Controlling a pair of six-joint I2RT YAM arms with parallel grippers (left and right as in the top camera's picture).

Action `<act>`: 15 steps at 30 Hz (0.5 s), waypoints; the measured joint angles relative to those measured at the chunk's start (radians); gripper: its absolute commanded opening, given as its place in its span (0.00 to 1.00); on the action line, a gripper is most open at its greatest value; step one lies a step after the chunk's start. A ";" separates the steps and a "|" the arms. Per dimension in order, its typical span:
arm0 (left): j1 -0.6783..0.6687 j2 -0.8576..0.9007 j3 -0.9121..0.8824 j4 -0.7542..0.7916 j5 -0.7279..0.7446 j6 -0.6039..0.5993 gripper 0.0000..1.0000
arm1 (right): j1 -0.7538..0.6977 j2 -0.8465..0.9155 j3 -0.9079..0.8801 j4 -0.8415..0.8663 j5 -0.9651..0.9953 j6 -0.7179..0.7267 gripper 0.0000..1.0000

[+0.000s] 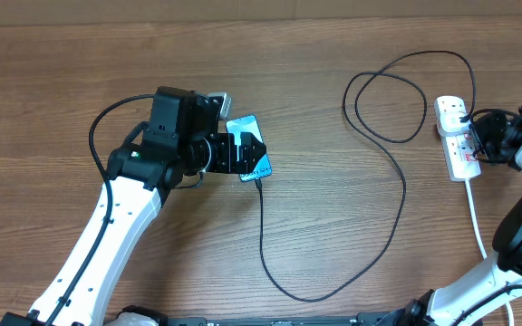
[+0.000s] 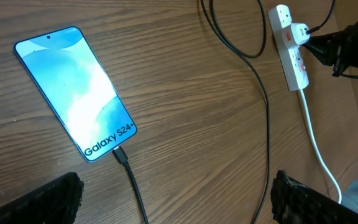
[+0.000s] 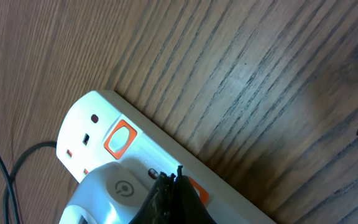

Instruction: Plug charger to phone and switch on socket

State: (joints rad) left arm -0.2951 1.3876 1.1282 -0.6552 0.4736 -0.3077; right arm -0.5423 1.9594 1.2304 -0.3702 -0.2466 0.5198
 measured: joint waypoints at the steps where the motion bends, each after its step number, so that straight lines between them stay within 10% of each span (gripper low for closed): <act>1: 0.000 0.000 0.000 0.000 0.000 0.000 1.00 | 0.000 0.003 0.000 0.000 0.000 0.000 0.04; 15: 0.000 0.000 0.000 0.000 0.000 0.000 1.00 | 0.003 0.029 0.019 -0.025 0.000 0.000 0.04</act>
State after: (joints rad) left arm -0.2951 1.3876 1.1282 -0.6552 0.4736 -0.3080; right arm -0.5392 1.9881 1.2499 -0.3954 -0.2470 0.5198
